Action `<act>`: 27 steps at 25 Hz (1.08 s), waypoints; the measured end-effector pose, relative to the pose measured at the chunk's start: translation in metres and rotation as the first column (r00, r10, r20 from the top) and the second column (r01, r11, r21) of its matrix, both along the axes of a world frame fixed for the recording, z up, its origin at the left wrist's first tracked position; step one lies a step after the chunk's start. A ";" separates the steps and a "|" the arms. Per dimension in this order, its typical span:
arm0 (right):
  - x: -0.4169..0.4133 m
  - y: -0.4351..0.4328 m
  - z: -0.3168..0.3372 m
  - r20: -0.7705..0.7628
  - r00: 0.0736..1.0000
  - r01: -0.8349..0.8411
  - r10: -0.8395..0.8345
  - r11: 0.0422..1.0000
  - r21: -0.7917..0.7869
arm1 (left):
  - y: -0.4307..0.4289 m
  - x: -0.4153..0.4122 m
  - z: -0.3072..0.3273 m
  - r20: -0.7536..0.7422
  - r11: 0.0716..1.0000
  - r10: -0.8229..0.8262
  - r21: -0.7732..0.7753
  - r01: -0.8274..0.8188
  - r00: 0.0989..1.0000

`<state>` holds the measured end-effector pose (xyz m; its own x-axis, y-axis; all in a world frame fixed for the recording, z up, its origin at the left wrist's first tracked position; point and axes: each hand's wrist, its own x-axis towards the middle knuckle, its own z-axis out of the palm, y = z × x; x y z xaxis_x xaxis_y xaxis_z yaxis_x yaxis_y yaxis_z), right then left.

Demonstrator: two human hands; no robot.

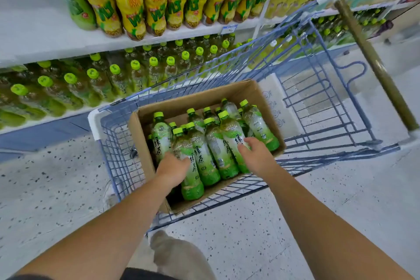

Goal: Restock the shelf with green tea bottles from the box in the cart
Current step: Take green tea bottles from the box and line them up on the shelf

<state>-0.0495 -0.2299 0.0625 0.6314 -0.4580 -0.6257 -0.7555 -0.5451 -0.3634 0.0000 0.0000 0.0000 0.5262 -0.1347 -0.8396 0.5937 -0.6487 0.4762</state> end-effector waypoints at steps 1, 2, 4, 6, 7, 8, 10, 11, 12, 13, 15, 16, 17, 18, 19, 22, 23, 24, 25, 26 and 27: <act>0.002 -0.003 -0.008 -0.014 1.000 -0.015 0.015 0.999 -0.032 | -0.004 -0.001 -0.004 0.018 1.000 -0.003 0.020 0.002 1.000; 0.004 -0.006 -0.012 -0.037 0.999 -0.033 0.031 0.998 -0.058 | -0.008 0.000 -0.007 0.049 0.998 -0.012 0.057 0.009 0.999; 0.005 -0.014 -0.025 -0.081 0.996 -0.049 0.043 0.996 -0.074 | -0.016 0.001 -0.012 0.070 0.989 -0.080 0.129 0.070 0.994; 0.005 -0.020 -0.037 -0.118 0.993 -0.022 0.016 0.999 -0.046 | -0.023 0.001 -0.015 0.097 0.978 -0.125 0.182 0.106 0.987; 0.005 -0.023 -0.042 -0.140 0.990 -0.021 0.015 0.999 -0.043 | -0.025 0.002 -0.015 0.107 0.975 -0.121 0.202 0.097 0.987; 0.007 -0.024 -0.046 -0.179 0.983 -0.048 0.035 0.997 -0.069 | -0.026 0.003 -0.019 0.113 0.971 -0.115 0.224 0.088 0.987; 0.011 -0.027 -0.054 -0.266 0.958 -0.152 0.111 0.979 -0.139 | -0.031 0.002 -0.019 0.100 0.972 -0.056 0.233 0.031 0.993; 0.013 -0.028 -0.058 -0.295 0.943 -0.208 0.151 0.963 -0.172 | -0.032 0.001 -0.020 0.093 0.973 -0.013 0.231 -0.009 0.996; 0.015 -0.028 -0.060 -0.308 0.935 -0.241 0.177 0.952 -0.187 | -0.033 0.000 -0.020 0.091 0.974 0.034 0.219 -0.053 0.995; 0.016 -0.029 -0.062 -0.291 0.940 -0.241 0.181 0.952 -0.187 | -0.034 -0.002 -0.022 0.097 0.977 0.083 0.188 -0.100 0.992; 0.016 -0.028 -0.061 -0.211 0.971 -0.143 0.115 0.982 -0.123 | -0.034 -0.005 -0.020 0.096 0.983 0.149 0.096 -0.158 0.984; 0.015 -0.028 -0.061 -0.172 0.984 -0.068 0.055 0.995 -0.069 | -0.033 -0.005 -0.017 0.095 0.984 0.165 0.056 -0.170 0.982; 0.013 -0.026 -0.058 -0.136 0.991 -0.001 -0.001 1.000 -0.012 | -0.030 -0.006 -0.015 0.093 0.984 0.175 0.016 -0.178 0.980; 0.012 -0.021 -0.053 -0.110 0.993 0.043 -0.040 0.999 0.032 | -0.027 -0.006 -0.011 0.089 0.984 0.179 -0.018 -0.178 0.980; 0.010 -0.015 -0.049 -0.087 0.994 0.076 -0.070 0.995 0.064 | -0.022 -0.006 -0.009 0.083 0.983 0.182 -0.054 -0.178 0.980; 0.000 0.009 -0.035 -0.023 0.981 0.193 -0.192 0.968 0.162 | -0.001 -0.006 0.003 0.074 0.980 0.175 -0.109 -0.167 0.982; -0.003 0.020 -0.027 0.001 0.973 0.226 -0.231 0.953 0.203 | 0.008 -0.007 0.010 0.064 0.977 0.174 -0.135 -0.165 0.983; -0.006 0.030 -0.022 0.015 0.963 0.256 -0.267 0.935 0.247 | 0.018 -0.008 0.015 0.054 0.973 0.175 -0.161 -0.164 0.983; -0.008 0.041 -0.019 0.017 0.954 0.282 -0.299 0.915 0.290 | 0.026 -0.009 0.023 0.040 0.964 0.190 -0.197 -0.179 0.981; -0.009 0.052 -0.016 0.014 0.948 0.298 -0.319 0.900 0.317 | 0.037 -0.009 0.029 0.035 0.955 0.203 -0.227 -0.190 0.979; -0.011 0.063 -0.011 0.025 0.946 0.293 -0.322 0.888 0.354 | 0.047 -0.010 0.036 0.037 0.945 0.225 -0.253 -0.209 0.974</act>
<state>-0.0607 -0.1670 0.0513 0.5484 -0.4049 -0.7317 -0.8254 -0.1216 -0.5513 -0.0099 0.0469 0.0364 0.6178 -0.2090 -0.7580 0.6694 -0.3659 0.6465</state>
